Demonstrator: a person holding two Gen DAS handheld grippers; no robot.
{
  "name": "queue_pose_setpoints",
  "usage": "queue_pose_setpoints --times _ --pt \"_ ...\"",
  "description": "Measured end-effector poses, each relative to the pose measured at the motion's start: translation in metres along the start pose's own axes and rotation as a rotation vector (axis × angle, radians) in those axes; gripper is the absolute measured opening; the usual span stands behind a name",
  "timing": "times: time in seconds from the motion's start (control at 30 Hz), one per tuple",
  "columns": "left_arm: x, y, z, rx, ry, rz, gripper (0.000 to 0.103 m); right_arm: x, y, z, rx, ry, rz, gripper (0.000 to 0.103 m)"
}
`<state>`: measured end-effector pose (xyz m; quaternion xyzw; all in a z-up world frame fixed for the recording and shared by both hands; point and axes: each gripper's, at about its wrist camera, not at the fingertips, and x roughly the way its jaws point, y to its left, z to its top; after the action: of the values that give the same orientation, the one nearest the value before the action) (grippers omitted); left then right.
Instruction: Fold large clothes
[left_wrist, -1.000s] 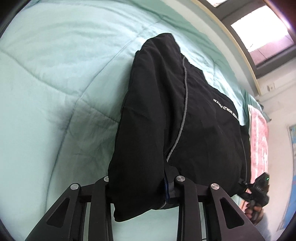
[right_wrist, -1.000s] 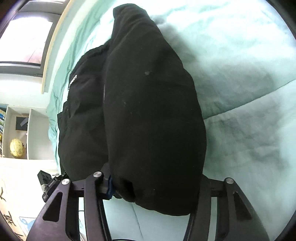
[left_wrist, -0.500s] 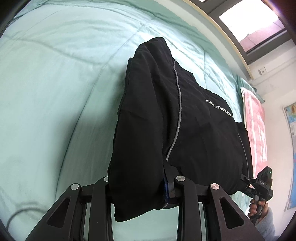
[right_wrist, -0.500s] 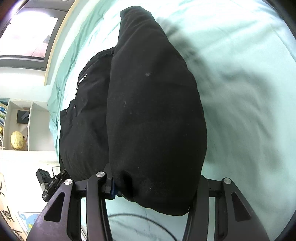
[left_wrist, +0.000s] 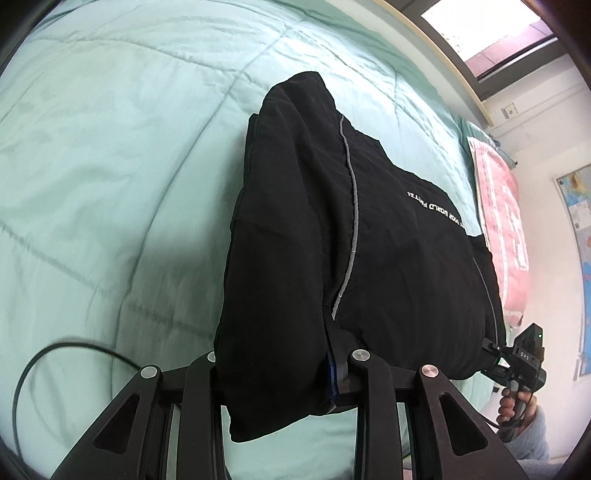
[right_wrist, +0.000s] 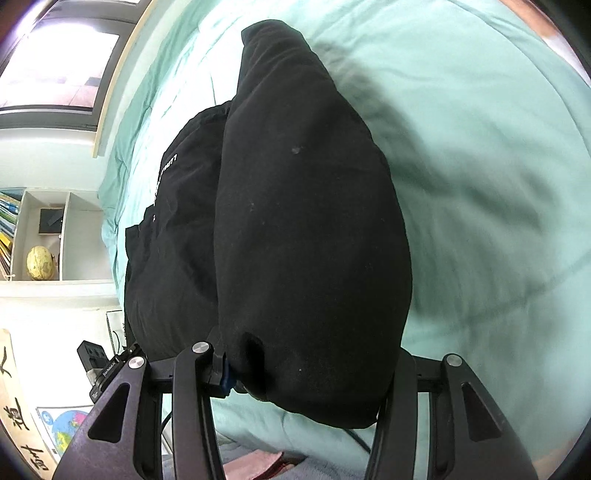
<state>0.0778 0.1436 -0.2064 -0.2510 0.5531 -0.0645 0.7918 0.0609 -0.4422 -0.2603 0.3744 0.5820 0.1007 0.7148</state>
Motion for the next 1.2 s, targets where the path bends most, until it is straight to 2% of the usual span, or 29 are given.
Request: queue_pose_setpoints --times 0.2,0.37,0.43,0.5,0.6,0.67,0.73,0.87,0.9,0.93,1.0,1.07,1.2 --pt "-0.008 0.009 -0.024 -0.007 0.02 -0.012 0.031 -0.003 0.007 -0.027 0.007 0.007 -0.01 0.052" --pt "0.004 0.01 -0.033 -0.028 0.045 -0.015 0.033 0.019 0.029 -0.022 0.028 0.012 -0.011 0.053" --pt "0.018 0.014 -0.03 -0.076 0.091 0.014 0.036 0.032 0.027 -0.017 0.059 0.032 -0.027 0.06" --pt "0.022 0.012 -0.03 -0.082 0.109 0.036 0.04 0.035 0.018 -0.01 0.065 0.056 -0.057 0.065" --pt "0.022 0.012 -0.029 -0.08 0.12 0.069 0.053 0.036 0.023 0.0 0.051 0.048 -0.075 0.07" --pt "0.019 0.019 -0.031 -0.104 0.134 0.085 0.059 0.032 0.023 0.0 0.058 0.042 -0.098 0.078" --pt "0.013 0.026 -0.037 -0.135 0.139 0.093 0.061 0.026 0.013 -0.001 0.08 0.049 -0.117 0.086" --pt "-0.01 0.038 -0.045 -0.163 0.15 0.157 0.061 0.001 -0.004 -0.015 0.1 0.059 -0.194 0.09" --pt "-0.014 0.036 -0.046 -0.16 0.152 0.183 0.061 -0.007 -0.004 -0.019 0.102 0.058 -0.261 0.09" --pt "-0.018 0.033 -0.047 -0.154 0.155 0.216 0.061 -0.014 -0.002 -0.023 0.095 0.049 -0.338 0.09" --pt "-0.028 0.02 -0.046 -0.115 0.159 0.344 0.061 -0.03 0.012 -0.031 0.073 0.005 -0.457 0.09" --pt "-0.041 0.001 -0.043 -0.074 0.112 0.396 0.061 -0.045 0.028 -0.033 0.056 -0.049 -0.484 0.09" --pt "-0.07 -0.04 -0.031 -0.033 0.015 0.321 0.061 -0.075 0.1 -0.034 -0.086 -0.192 -0.515 0.09"
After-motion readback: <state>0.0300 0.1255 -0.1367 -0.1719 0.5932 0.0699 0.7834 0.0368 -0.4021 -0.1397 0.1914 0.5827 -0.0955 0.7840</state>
